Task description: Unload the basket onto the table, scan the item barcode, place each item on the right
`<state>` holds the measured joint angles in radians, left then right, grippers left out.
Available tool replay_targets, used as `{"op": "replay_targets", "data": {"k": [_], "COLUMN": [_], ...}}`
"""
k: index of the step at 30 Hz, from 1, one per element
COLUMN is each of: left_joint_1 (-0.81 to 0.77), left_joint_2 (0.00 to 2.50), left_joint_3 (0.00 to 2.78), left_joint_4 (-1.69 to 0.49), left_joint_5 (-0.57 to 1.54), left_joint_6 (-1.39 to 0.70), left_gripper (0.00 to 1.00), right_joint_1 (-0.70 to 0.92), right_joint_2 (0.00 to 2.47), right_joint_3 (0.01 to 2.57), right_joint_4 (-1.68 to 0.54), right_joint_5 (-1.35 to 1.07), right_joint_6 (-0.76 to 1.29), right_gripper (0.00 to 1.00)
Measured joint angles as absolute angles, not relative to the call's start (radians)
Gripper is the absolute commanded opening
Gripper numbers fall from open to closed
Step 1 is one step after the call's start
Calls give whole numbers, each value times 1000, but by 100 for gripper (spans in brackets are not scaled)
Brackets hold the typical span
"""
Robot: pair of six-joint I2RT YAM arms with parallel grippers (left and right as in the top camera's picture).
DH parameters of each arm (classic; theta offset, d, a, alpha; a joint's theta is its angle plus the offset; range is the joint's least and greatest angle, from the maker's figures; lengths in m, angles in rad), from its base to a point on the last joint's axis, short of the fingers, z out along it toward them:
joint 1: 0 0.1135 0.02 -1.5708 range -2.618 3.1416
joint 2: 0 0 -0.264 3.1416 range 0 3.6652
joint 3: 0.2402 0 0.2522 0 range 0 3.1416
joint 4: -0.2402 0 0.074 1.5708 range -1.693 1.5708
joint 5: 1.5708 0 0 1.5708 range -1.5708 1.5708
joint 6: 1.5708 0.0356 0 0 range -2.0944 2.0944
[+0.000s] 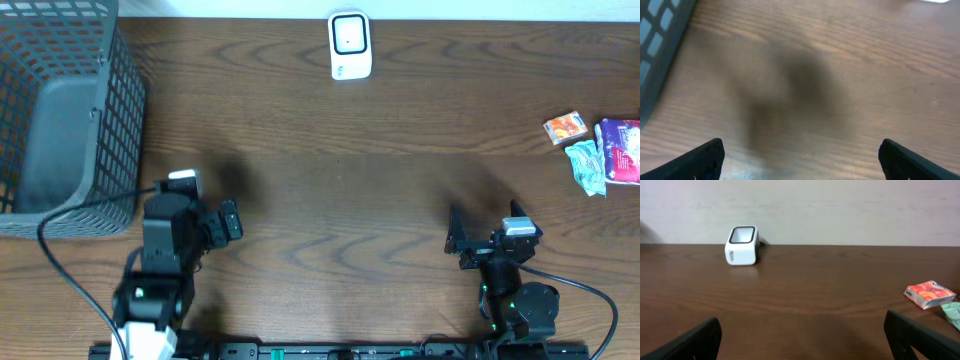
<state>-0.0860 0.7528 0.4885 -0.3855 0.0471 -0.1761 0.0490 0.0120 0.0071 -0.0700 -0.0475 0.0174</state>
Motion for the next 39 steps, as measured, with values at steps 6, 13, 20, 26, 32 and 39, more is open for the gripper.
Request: {"op": "replay_targets", "data": {"k": [6,13,20,26,32,39], "left_joint_1": [-88,-106,-114,-114,-114,-114], "left_joint_2": [639,515,366,269,175,86], "left_joint_3": [286,39,6,6,10,11], "left_joint_4": [-136,120,110,54,-3,-5], "left_joint_5": [142,182,182,182,177,177], "left_joint_6": [-95,-57,-48,-47,-17,1], "left_gripper": [98,98,98,98,98,98], "right_joint_1": [49,49,49,49,49,49], "right_joint_2": [12,12,12,12,12,12], "right_joint_3": [7,7,7,7,7,7], "right_joint_4": [-70,-70,-70,-70,-70,-70], "right_joint_5": [-47,-47,-47,-47,-47,-47], "right_joint_6": [17,17,17,17,17,17], "right_gripper": [99,99,99,99,99,99]}}
